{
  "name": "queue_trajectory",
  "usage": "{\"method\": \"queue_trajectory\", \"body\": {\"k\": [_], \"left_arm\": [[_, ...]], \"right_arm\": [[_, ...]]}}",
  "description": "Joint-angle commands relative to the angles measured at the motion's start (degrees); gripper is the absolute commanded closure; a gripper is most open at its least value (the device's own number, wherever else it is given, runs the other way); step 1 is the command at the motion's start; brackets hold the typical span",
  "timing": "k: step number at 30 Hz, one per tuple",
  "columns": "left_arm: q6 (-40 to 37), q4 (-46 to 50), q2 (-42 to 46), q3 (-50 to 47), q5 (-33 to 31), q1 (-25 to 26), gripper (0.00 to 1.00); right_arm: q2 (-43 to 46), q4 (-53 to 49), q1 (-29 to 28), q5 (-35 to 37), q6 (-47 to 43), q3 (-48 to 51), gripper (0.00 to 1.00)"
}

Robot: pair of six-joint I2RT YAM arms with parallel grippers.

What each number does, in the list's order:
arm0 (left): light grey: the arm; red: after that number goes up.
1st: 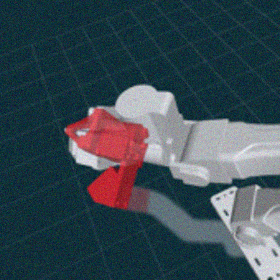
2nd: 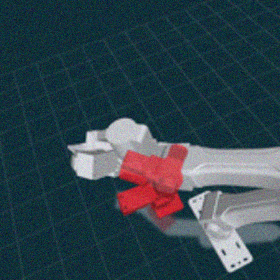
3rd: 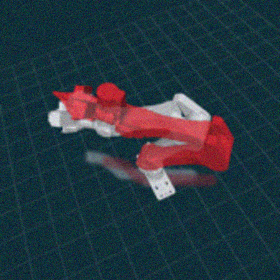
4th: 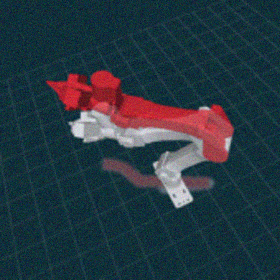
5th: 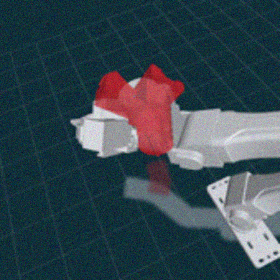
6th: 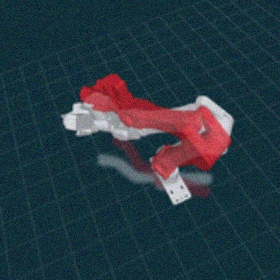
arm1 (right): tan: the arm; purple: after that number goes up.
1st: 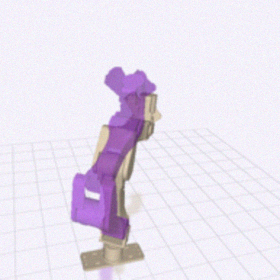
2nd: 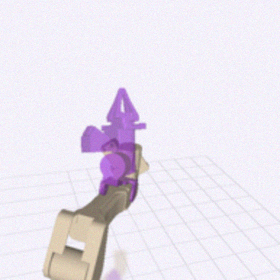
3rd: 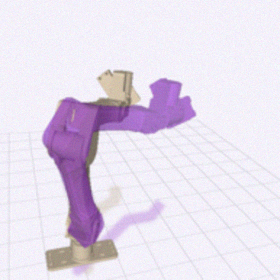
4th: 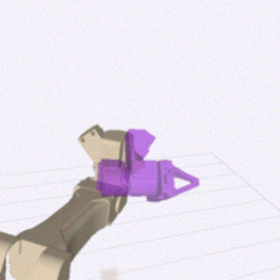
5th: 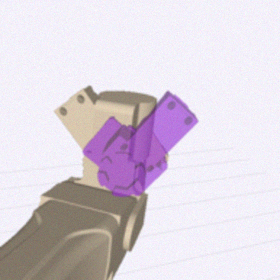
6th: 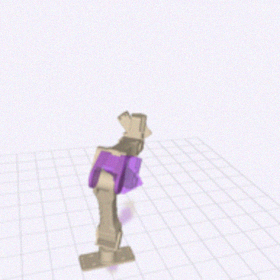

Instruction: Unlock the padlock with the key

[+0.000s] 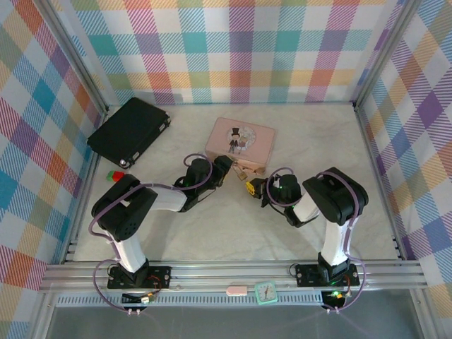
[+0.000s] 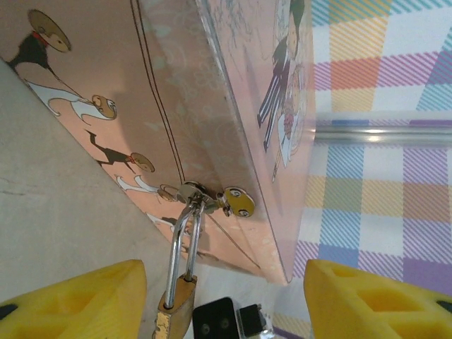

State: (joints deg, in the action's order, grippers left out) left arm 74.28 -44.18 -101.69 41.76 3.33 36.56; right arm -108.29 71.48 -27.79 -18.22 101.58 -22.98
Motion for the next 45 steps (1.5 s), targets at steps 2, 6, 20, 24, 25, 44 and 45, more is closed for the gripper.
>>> {"method": "queue_trajectory", "body": {"k": [2, 6, 20, 24, 25, 44, 45], "left_arm": [[-0.69, 0.56, -2.42, 2.6, 2.37, 0.56, 0.41], [-0.59, -1.03, -4.76, 4.22, 1.83, 2.39, 0.44], [-1.69, -0.46, -10.26, 8.05, -1.0, 4.49, 0.53], [-0.99, -1.3, -11.24, 8.65, -0.43, 4.73, 0.53], [-0.89, -1.43, -11.33, 8.72, -0.37, 4.9, 0.53], [-7.17, 3.34, -12.64, 11.26, -2.22, 4.93, 0.78], [-7.34, 3.27, -12.69, 11.65, -2.17, 5.02, 0.8]], "right_arm": [[0.55, -8.63, -0.14, 1.78, -4.63, 1.53, 1.0], [0.8, -7.82, -0.11, 1.28, -4.6, 1.21, 1.0], [4.75, -7.94, -0.16, 0.73, -4.12, 0.58, 1.0], [5.66, -8.95, -0.15, 0.53, -4.4, 0.09, 1.0], [5.73, -9.23, -0.14, 0.48, -4.38, 0.04, 1.0], [24.69, -42.71, 0.98, 7.68, -27.04, -2.15, 0.89], [26.93, -46.38, 1.03, 8.61, -29.51, -2.8, 0.88]]}}
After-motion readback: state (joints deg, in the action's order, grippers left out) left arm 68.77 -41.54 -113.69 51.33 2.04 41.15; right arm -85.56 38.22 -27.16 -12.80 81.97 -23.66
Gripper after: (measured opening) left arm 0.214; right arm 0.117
